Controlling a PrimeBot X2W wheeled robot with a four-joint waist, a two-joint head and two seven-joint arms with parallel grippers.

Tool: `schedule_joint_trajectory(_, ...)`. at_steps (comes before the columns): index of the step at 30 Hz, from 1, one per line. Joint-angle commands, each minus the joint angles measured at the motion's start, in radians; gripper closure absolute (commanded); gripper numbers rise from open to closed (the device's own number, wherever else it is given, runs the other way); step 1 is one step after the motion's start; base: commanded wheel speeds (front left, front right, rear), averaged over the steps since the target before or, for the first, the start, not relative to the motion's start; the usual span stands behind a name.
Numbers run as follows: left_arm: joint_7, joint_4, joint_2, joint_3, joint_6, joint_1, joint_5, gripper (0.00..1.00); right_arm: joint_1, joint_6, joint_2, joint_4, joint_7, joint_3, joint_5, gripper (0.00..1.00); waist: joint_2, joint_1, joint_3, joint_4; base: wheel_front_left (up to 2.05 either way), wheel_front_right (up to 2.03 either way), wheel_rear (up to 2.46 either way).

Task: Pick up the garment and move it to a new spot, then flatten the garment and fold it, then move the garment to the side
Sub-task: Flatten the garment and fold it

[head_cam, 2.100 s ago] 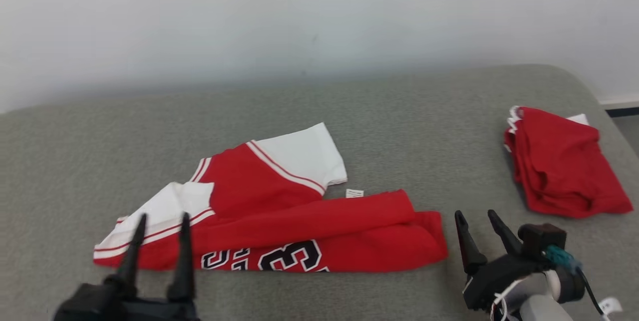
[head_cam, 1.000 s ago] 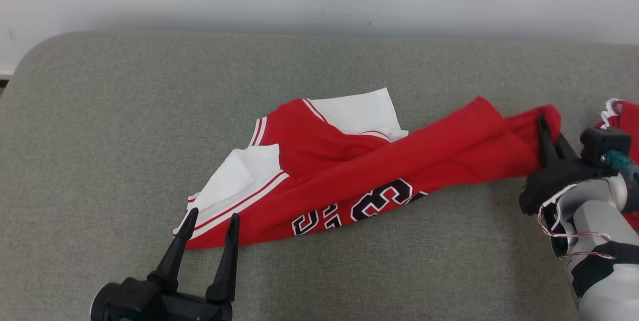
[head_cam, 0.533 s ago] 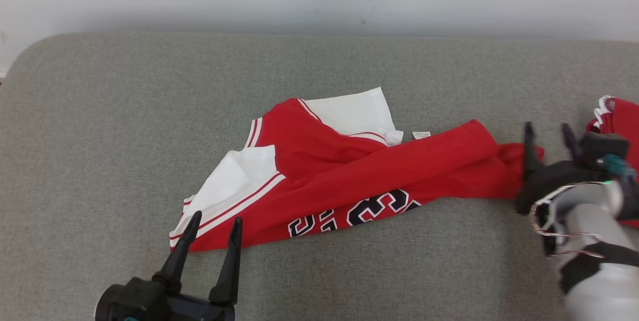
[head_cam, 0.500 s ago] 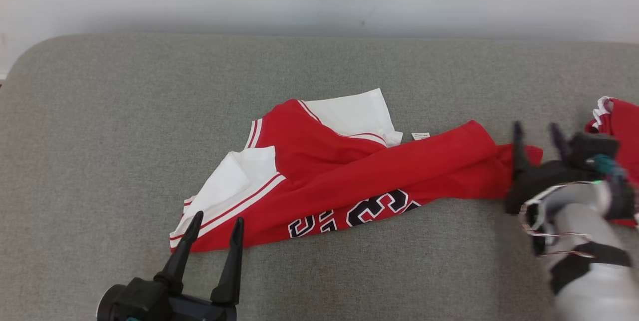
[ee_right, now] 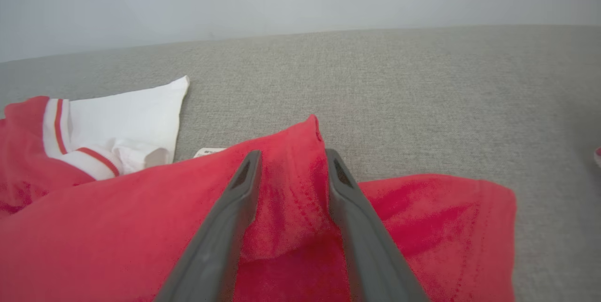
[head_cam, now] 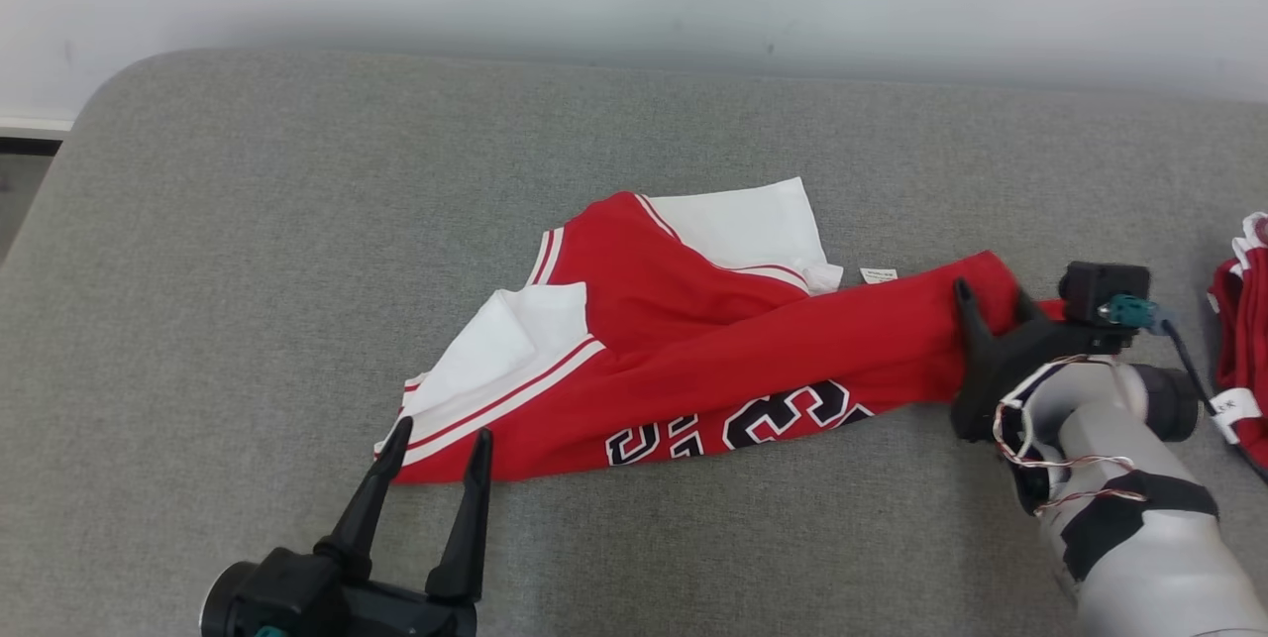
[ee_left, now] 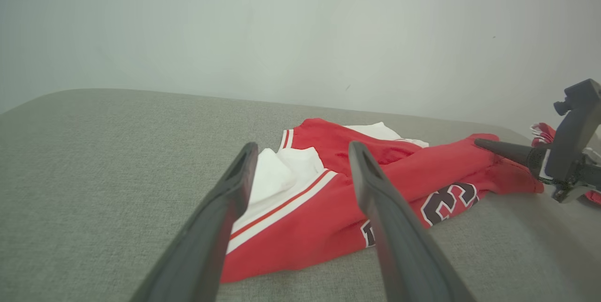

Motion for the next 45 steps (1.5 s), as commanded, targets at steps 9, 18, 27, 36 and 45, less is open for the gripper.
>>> schedule_joint_trajectory(9,-0.003,-0.017,-0.011,0.03,0.012,0.031,0.003,0.0,0.075,-0.003,-0.021,-0.079,-0.04,0.114,0.115,1.0,-0.0001,0.0,-0.018,-0.068,0.0,0.0,0.0)
schedule_joint_trajectory(18,-0.003,-0.025,-0.018,0.048,0.016,0.064,0.014,0.0,0.344,-0.003,-0.091,-0.33,-0.077,0.217,0.249,1.0,-0.0001,0.0,-0.044,-0.137,0.0,0.0,0.0)
schedule_joint_trajectory(27,-0.003,-0.025,-0.024,0.052,0.024,0.086,0.019,0.0,0.602,-0.003,-0.129,-0.559,-0.089,0.222,0.293,0.83,-0.0001,0.0,-0.081,-0.162,0.0,0.0,0.0)
schedule_joint_trajectory(36,-0.003,-0.028,-0.026,0.044,0.03,0.102,0.022,0.0,0.75,-0.003,-0.128,-0.68,-0.045,0.19,0.255,0.0,-0.0001,0.0,-0.103,-0.18,0.0,0.0,0.0)
schedule_joint_trajectory(45,-0.003,-0.028,-0.022,0.047,0.039,0.113,0.018,0.0,0.854,-0.003,-0.164,-0.851,0.026,0.093,0.264,0.0,-0.0001,0.0,-0.114,-0.196,0.0,0.0,0.0)
